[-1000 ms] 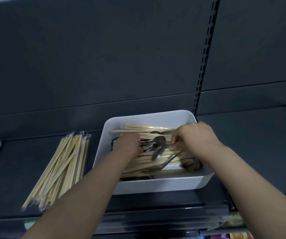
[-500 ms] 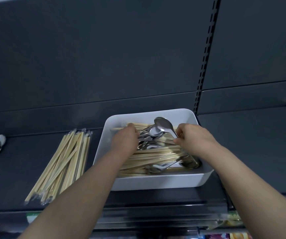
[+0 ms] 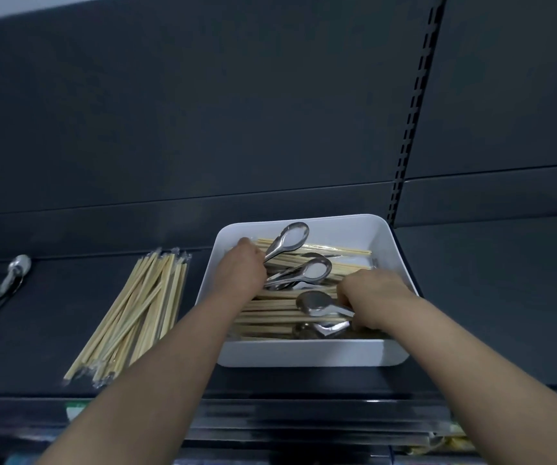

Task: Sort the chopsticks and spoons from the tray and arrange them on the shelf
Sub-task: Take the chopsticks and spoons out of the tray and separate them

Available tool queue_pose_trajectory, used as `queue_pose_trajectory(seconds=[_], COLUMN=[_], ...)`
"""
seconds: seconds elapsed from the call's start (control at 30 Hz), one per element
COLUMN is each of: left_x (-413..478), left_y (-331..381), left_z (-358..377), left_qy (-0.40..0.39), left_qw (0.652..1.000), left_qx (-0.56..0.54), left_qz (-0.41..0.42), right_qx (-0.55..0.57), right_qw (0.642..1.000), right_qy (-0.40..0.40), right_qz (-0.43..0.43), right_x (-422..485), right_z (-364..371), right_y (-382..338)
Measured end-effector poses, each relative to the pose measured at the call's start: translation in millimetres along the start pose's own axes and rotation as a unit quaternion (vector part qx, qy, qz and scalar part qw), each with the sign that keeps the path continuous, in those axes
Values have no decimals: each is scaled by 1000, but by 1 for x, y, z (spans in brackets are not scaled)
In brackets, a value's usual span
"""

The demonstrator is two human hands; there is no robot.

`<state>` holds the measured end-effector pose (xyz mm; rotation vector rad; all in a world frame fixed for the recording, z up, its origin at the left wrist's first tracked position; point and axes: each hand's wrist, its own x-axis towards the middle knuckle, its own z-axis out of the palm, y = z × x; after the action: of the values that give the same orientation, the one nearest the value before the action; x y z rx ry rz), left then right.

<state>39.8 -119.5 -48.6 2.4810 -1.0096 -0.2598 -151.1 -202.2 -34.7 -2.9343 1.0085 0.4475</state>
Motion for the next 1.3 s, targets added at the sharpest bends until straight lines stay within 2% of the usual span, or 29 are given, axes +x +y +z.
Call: queue_pose_trajectory(seconds=[0.17, 0.3, 0.47, 0.63, 0.77, 0.83, 0.97, 1.17, 1.3], left_x=[1, 4, 1, 0, 0, 2, 4, 10, 20], left_y=[5, 11, 5, -26, -45, -53, -80, -166, -245], left_z=[-7, -15, -40, -61, -68, -76, -94, -120, -139], left_qy=[27, 43, 86, 54, 73, 98, 137, 122, 94], left_qw=[997, 986, 965, 968, 967, 961, 953, 958, 947], left_qx=[-71, -164, -246, -239, -238, -249, -256, -234, -269], left_qz=[13, -2, -43, -50, -57, -63, -83, -116, -146], right_qx=[97, 213, 204, 119, 205, 281, 443, 383, 358], right_qw=[995, 975, 974, 988, 974, 955, 896, 923, 933], right_qy=[30, 54, 79, 52, 70, 64, 33, 37, 39], right_qz=[16, 41, 64, 79, 74, 67, 31, -16, 14], right_x=[1, 3, 18, 28, 31, 36, 46, 69, 97], right_z=[-7, -30, -44, -54, -68, -73, -76, -68, -67], right_y=[7, 9, -8, -32, -54, -71, -122, -213, -286])
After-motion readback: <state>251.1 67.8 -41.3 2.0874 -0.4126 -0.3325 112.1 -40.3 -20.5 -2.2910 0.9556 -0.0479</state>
